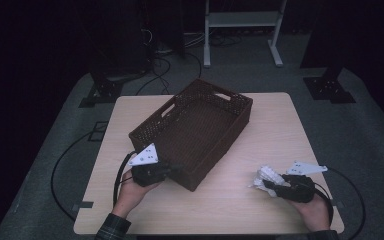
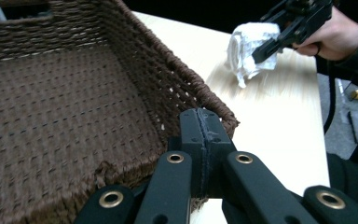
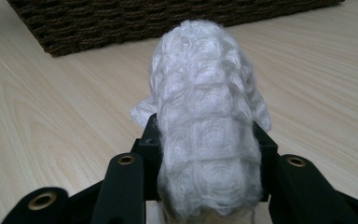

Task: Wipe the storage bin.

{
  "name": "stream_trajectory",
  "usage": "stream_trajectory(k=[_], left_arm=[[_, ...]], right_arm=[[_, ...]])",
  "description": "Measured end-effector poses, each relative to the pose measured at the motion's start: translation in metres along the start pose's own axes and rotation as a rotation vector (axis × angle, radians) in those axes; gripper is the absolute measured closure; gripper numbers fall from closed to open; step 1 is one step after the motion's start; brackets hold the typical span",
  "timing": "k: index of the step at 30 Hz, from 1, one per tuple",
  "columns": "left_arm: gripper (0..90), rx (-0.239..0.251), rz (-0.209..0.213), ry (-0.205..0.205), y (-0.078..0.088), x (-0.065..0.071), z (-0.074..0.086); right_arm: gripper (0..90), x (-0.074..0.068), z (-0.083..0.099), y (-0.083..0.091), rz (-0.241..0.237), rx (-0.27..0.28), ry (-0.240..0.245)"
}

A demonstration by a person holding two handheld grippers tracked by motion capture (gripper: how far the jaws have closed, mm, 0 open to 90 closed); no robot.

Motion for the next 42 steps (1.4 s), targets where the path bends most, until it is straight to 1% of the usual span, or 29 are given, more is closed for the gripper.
stream_trajectory(k=[1, 3, 6, 8, 9, 11, 14, 15, 17, 18, 19, 20, 21, 24, 26, 27, 29, 30, 32, 33, 34, 35, 37, 39, 41, 42], left_arm=[[89.1, 0.003, 0.003, 0.001, 0.000, 0.000, -0.001], [85.5, 0.006, -0.005, -0.002, 0.002, 0.000, -0.004], [74.7, 0.009, -0.022, 0.002, 0.010, -0.004, -0.008], [70.5, 0.016, -0.059, -0.004, 0.019, -0.010, -0.011], [67.3, 0.018, -0.060, 0.004, 0.022, -0.012, -0.012], [62.5, 0.011, -0.091, 0.008, 0.032, -0.020, -0.014], [59.4, 0.020, -0.128, 0.023, 0.044, -0.033, -0.017], [59.2, 0.022, -0.149, 0.030, 0.049, -0.038, -0.018], [58.4, 0.023, -0.175, 0.035, 0.057, -0.046, -0.019], [58.8, 0.027, -0.187, 0.039, 0.061, -0.051, -0.020], [61.3, 0.028, -0.188, 0.048, 0.065, -0.056, -0.021], [63.9, 0.031, -0.201, 0.054, 0.070, -0.063, -0.022], [66.6, 0.025, -0.215, 0.049, 0.074, -0.068, -0.022], [76.6, 0.025, -0.249, 0.055, 0.083, -0.083, -0.021], [82.5, 0.011, -0.296, 0.061, 0.089, -0.095, -0.020], [83.7, 0.011, -0.322, 0.068, 0.092, -0.101, -0.018], [89.6, 0.017, -0.368, 0.073, 0.098, -0.111, -0.016], [89.9, 0.021, -0.397, 0.082, 0.103, -0.119, -0.013], [90.0, 0.007, -0.444, 0.097, 0.109, -0.132, -0.006], [90.0, -0.002, -0.459, 0.102, 0.111, -0.136, -0.003], [90.0, -0.007, -0.474, 0.118, 0.114, -0.143, 0.002], [90.0, -0.003, -0.489, 0.128, 0.115, -0.148, 0.007], [90.0, 0.010, -0.488, 0.156, 0.115, -0.155, 0.015], [90.0, -0.007, -0.496, 0.172, 0.112, -0.160, 0.024], [89.9, -0.016, -0.494, 0.192, 0.108, -0.166, 0.030], [90.0, -0.022, -0.492, 0.194, 0.107, -0.167, 0.032]], right_arm=[[59.6, 0.000, 0.000, 0.000, -0.001, 0.001, 0.002], [59.6, 0.000, 0.000, 0.000, -0.002, 0.003, 0.003], [59.6, 0.000, 0.000, 0.001, 0.000, 0.002, 0.001], [59.6, 0.001, 0.001, 0.001, 0.001, 0.003, 0.001], [59.6, 0.001, 0.001, 0.001, 0.001, 0.003, 0.000], [59.6, 0.001, 0.000, 0.001, 0.002, 0.006, -0.001], [59.5, 0.001, 0.000, 0.001, 0.003, 0.007, -0.002], [59.6, 0.001, 0.000, 0.002, 0.003, 0.008, -0.003], [59.6, 0.002, 0.001, 0.002, 0.005, 0.009, -0.005], [59.6, 0.002, 0.001, 0.002, 0.005, 0.009, -0.005], [59.6, 0.002, 0.001, 0.002, 0.005, 0.010, -0.005], [59.6, 0.002, 0.001, 0.002, 0.006, 0.009, -0.004], [59.6, 0.002, 0.001, 0.002, 0.005, 0.009, -0.004], [59.6, 0.003, 0.001, 0.002, 0.006, 0.011, -0.004], [59.6, 0.003, 0.001, 0.002, 0.006, 0.009, -0.005], [59.6, 0.003, 0.001, 0.001, 0.007, 0.009, -0.008], [59.6, 0.004, 0.002, 0.001, 0.007, 0.006, -0.014], [59.6, 0.004, 0.002, 0.001, 0.007, 0.006, -0.013], [59.6, 0.004, 0.002, 0.001, 0.008, 0.004, -0.012], [59.6, 0.004, 0.003, 0.001, 0.007, 0.003, -0.013], [59.6, 0.004, 0.003, 0.001, 0.007, 0.001, -0.013], [59.6, 0.004, 0.003, 0.000, 0.008, -0.001, -0.014], [59.6, 0.004, 0.003, 0.000, 0.010, -0.003, -0.014], [59.6, 0.004, 0.004, 0.000, 0.013, -0.004, -0.017], [59.6, 0.005, 0.004, 0.000, 0.014, -0.004, -0.018], [59.6, 0.005, 0.004, 0.000, 0.015, -0.006, -0.019]])
Point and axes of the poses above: each handheld gripper's, and its own axes: y roughly backward along the jaws, z roughly out of its underside, x roughly to its right, the point moved 5 cm from there along -y, roughly forward along the jaws, and after that the axes turned 2 degrees about x, right-handed, at the moved point
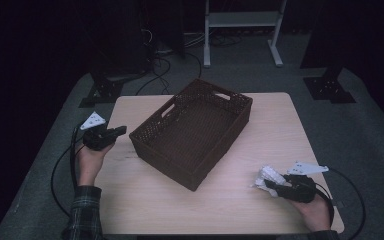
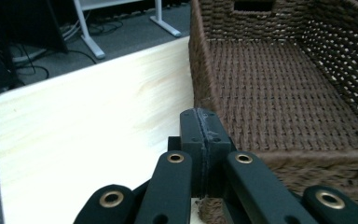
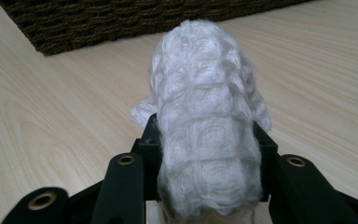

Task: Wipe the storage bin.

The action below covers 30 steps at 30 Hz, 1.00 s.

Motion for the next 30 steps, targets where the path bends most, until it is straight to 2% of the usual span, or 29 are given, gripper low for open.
stream_trajectory(k=[7, 15, 19, 27, 30], left_arm=[[89.9, -0.018, 0.021, -0.019, -0.010, 0.005, 0.004], [89.9, -0.029, 0.068, -0.043, -0.007, 0.016, 0.007], [89.6, -0.032, 0.125, -0.057, -0.006, 0.027, 0.008], [89.5, -0.059, 0.168, -0.103, -0.003, 0.050, 0.007], [89.4, -0.060, 0.203, -0.115, -0.003, 0.061, 0.005]], right_arm=[[59.6, 0.000, 0.001, 0.001, 0.004, -0.002, 0.001], [59.6, 0.000, 0.001, 0.000, 0.003, -0.003, 0.004], [59.6, -0.001, 0.001, 0.000, 0.002, -0.006, 0.005], [59.6, 0.000, 0.001, 0.002, 0.005, -0.004, 0.008], [59.6, 0.001, 0.001, 0.002, 0.007, -0.002, 0.007]])
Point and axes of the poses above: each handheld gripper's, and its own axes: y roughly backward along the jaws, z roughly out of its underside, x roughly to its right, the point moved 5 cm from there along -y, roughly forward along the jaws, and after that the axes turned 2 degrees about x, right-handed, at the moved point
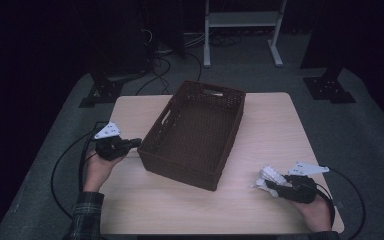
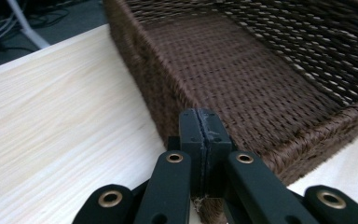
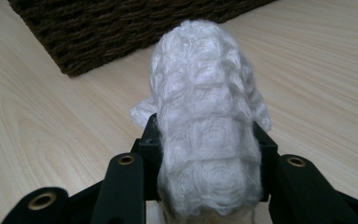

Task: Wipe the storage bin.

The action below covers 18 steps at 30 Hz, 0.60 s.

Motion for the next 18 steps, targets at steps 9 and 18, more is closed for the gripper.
stream_trajectory(k=[9, 18], left_arm=[[89.3, 0.009, 0.102, -0.004, -0.007, 0.026, -0.001], [89.2, -0.001, 0.175, -0.026, -0.019, 0.046, -0.006]], right_arm=[[59.6, 0.001, 0.000, 0.001, 0.001, 0.001, 0.002], [59.6, 0.001, 0.000, 0.001, 0.002, 0.001, 0.002]])
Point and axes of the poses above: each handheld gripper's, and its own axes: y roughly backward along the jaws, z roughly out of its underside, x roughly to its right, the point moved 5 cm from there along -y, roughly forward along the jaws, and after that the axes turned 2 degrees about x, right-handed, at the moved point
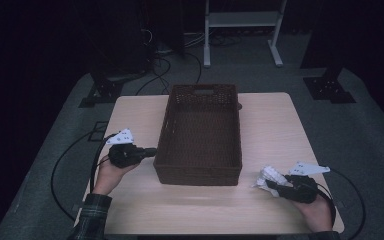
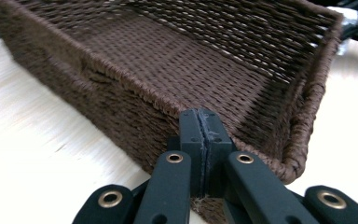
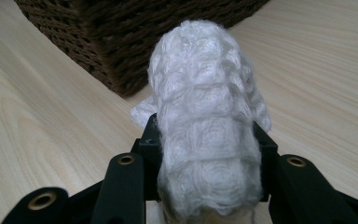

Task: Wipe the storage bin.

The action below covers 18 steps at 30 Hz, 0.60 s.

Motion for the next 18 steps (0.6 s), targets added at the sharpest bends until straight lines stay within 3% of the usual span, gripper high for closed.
stream_trajectory(k=[13, 18], left_arm=[[88.3, -0.012, 0.087, -0.063, -0.031, 0.037, -0.014], [87.0, -0.011, 0.100, -0.080, -0.040, 0.047, -0.018]], right_arm=[[59.6, 0.000, 0.000, 0.000, -0.001, 0.001, 0.000], [59.5, 0.000, 0.000, 0.000, 0.000, 0.000, -0.001]])
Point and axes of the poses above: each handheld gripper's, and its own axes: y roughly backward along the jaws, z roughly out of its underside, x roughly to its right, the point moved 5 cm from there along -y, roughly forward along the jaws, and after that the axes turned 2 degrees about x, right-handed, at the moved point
